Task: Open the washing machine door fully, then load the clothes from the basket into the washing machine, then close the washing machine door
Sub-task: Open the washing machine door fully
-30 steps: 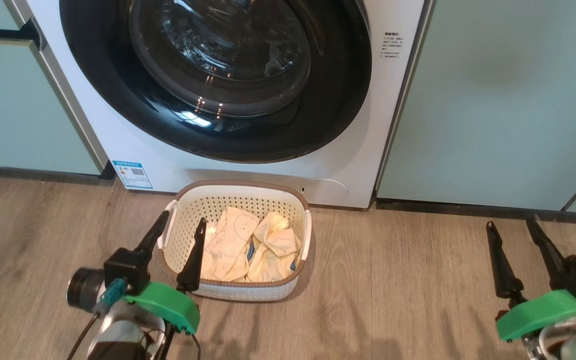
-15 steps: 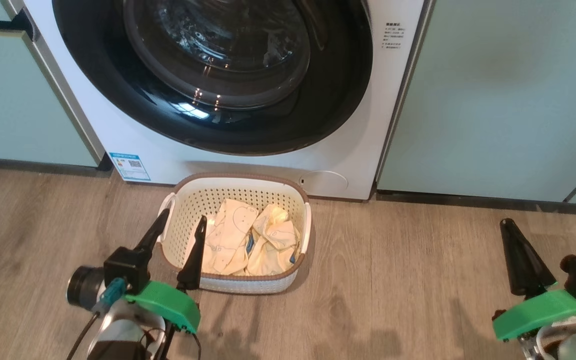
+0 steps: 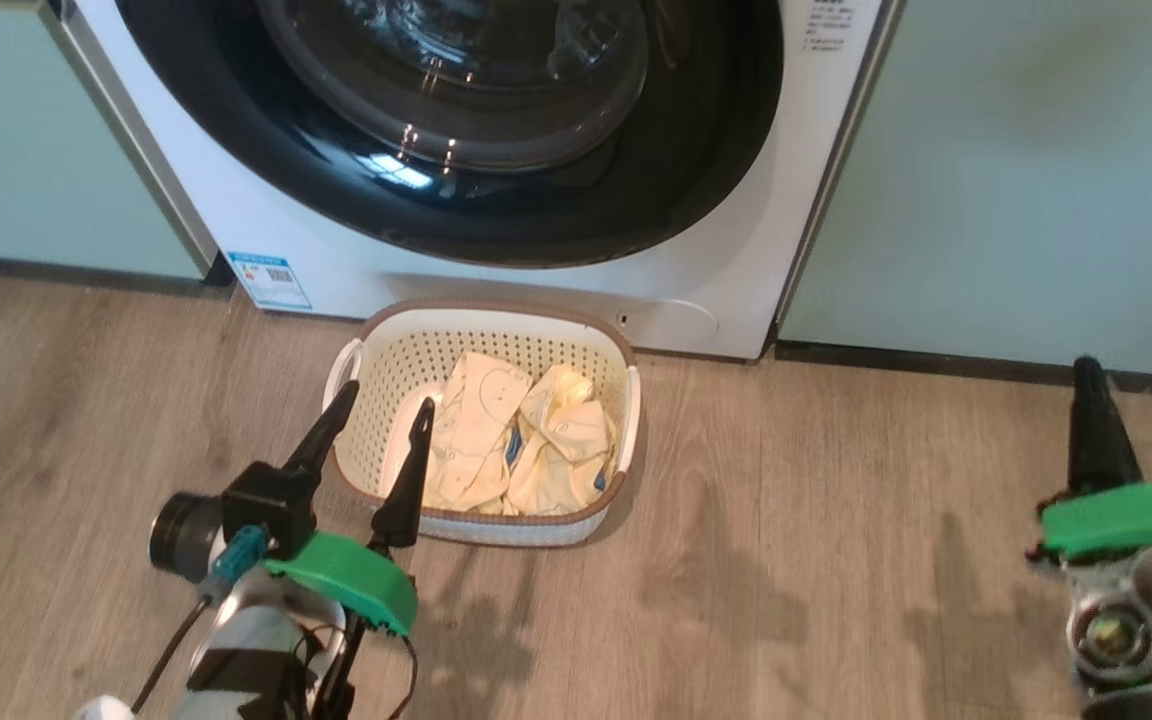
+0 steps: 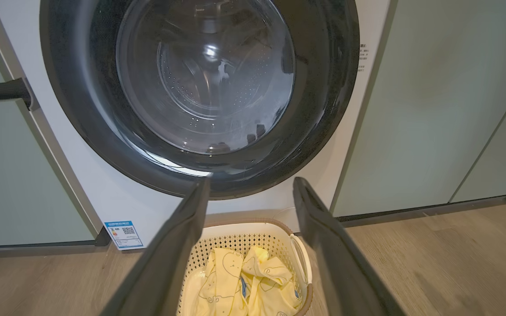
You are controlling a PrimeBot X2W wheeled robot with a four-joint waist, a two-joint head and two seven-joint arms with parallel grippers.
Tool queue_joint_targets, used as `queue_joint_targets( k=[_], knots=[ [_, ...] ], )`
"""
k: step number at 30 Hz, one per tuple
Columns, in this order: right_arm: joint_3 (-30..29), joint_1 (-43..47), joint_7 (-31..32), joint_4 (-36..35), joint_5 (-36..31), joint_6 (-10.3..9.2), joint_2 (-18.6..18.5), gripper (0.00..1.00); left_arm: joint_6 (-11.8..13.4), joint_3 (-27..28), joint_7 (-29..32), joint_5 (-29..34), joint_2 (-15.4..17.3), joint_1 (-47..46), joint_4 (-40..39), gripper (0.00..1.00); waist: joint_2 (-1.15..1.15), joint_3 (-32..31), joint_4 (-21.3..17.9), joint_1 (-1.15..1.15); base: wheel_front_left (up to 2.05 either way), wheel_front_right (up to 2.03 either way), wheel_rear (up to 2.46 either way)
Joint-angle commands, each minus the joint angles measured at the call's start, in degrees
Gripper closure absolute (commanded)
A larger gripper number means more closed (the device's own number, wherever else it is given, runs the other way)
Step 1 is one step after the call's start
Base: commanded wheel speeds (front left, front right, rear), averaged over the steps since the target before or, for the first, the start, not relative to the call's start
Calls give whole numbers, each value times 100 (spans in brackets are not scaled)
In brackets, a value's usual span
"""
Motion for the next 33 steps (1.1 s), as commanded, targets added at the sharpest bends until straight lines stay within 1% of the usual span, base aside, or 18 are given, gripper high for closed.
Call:
queue_joint_targets(
  k=[1,4,8,11,14,17,18,23,25,33],
  knots=[
    [158,-371,150,-233,592,-17,-72,100,-30,164,-52,11,79,-290,-214,0,0,98,54,-1,0,0,0],
    [158,-609,591,-322,1824,-17,-100,100,-40,138,-52,14,75,-380,-228,0,0,220,119,-1,0,0,0],
    [-35,-944,1360,-309,3378,-17,-101,100,-50,122,-52,14,63,-525,-264,0,0,407,196,-1,0,0,0],
    [-252,-1198,1999,-78,4326,-17,-100,100,-56,96,-52,22,44,-618,-285,0,0,526,255,-1,0,0,0],
    [-445,-1490,2591,274,5025,-17,-130,100,-62,59,-52,30,20,-709,-308,0,0,649,319,-1,0,0,0],
    [-527,-1785,3097,593,5465,-17,-204,100,-68,27,-52,33,0,-794,-332,0,0,771,375,-1,0,0,0],
    [-520,-1983,3374,777,5632,-17,-272,100,-73,11,-52,31,-11,-851,-348,0,0,862,411,-1,0,0,0],
    [-398,-2519,3905,1104,5879,-17,-370,100,-88,-24,-52,32,-25,-995,-376,0,0,1089,491,-1,0,0,0],
    [-394,-2636,3961,1159,5931,-17,-376,100,-90,-29,-52,32,-28,-1019,-378,0,0,1130,506,-1,0,0,0],
    [-351,-3724,4271,1667,6325,-17,-425,100,-111,-121,-52,-38,-89,-1188,-357,0,0,1400,698,-1,0,0,0]
  ],
)
